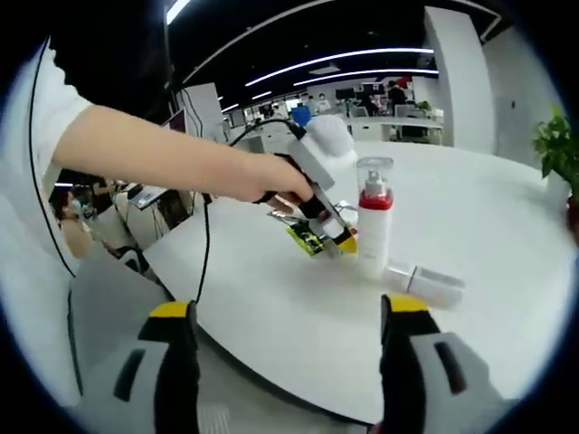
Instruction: Arrange the skincare products in the storage area until every visible bottle or jar stands upright without overlapping.
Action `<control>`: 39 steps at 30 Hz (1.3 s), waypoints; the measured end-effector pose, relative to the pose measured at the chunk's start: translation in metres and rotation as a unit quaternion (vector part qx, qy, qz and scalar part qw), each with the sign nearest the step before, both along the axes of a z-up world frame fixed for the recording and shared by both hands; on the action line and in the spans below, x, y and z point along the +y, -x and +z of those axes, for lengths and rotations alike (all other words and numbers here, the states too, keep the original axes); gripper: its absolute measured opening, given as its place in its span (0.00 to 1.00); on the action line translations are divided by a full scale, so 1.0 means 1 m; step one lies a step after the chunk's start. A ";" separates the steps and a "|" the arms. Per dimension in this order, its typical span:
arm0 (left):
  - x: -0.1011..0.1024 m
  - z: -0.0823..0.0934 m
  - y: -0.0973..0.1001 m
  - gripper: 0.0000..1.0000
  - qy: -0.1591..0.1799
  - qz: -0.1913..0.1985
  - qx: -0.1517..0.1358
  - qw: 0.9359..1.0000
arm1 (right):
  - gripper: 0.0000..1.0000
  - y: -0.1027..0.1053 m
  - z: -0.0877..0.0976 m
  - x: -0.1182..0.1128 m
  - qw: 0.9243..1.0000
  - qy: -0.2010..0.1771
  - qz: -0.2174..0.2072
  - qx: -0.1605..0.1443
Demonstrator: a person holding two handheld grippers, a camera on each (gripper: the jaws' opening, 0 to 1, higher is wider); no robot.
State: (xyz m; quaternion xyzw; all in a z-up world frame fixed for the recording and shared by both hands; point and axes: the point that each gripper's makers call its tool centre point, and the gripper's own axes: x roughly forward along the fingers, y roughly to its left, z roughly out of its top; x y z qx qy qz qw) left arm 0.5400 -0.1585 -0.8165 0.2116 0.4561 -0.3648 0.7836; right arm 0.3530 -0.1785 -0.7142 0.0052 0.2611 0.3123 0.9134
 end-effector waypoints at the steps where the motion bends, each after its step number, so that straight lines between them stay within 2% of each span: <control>1: -0.001 0.000 0.000 0.24 0.000 -0.003 0.000 1.000 | 0.83 0.000 0.000 0.000 1.000 0.000 -0.001 -0.001; 9: -0.003 -0.005 0.000 0.22 -0.005 0.007 0.014 1.000 | 0.83 -0.002 0.001 -0.002 1.000 0.003 -0.009 -0.006; 10: -0.004 -0.004 -0.001 0.19 0.006 0.028 0.018 0.999 | 0.83 -0.002 0.001 -0.002 1.000 0.004 -0.009 -0.006; 11: -0.005 -0.002 -0.003 0.17 0.016 0.032 0.014 0.999 | 0.83 -0.002 0.001 -0.003 1.000 0.004 -0.009 -0.006; 14: -0.002 -0.002 0.000 0.17 0.012 0.032 0.005 0.999 | 0.83 -0.002 0.001 -0.004 1.000 0.006 -0.010 -0.007; 16: -0.001 0.000 0.002 0.17 0.033 0.056 0.014 0.998 | 0.83 -0.002 0.001 -0.004 1.000 0.007 -0.011 -0.008; 22: 0.006 0.013 0.007 0.17 0.080 0.085 0.022 0.993 | 0.83 -0.002 0.000 -0.002 1.000 0.013 -0.006 -0.009; 26: 0.017 0.022 0.013 0.17 0.115 0.116 0.025 0.986 | 0.83 -0.001 0.000 -0.001 1.000 0.017 -0.003 -0.010; 29: 0.027 0.029 0.021 0.16 0.149 0.140 0.033 0.978 | 0.83 -0.001 0.000 -0.001 1.000 0.017 -0.001 -0.010; 32: 0.035 0.036 0.030 0.16 0.181 0.155 0.040 0.970 | 0.83 -0.001 0.000 0.000 1.000 0.016 0.001 -0.010; 34: 0.042 0.041 0.038 0.16 0.193 0.159 0.037 0.967 | 0.83 0.000 0.000 0.002 1.000 0.011 0.003 -0.007; 36: 0.047 0.047 0.048 0.16 0.209 0.162 0.036 0.964 | 0.84 0.001 0.001 0.004 1.000 -0.005 0.009 0.002; 39: 0.053 0.055 0.061 0.16 0.228 0.167 0.034 0.959 | 0.83 0.003 0.006 0.008 0.999 -0.050 0.009 0.019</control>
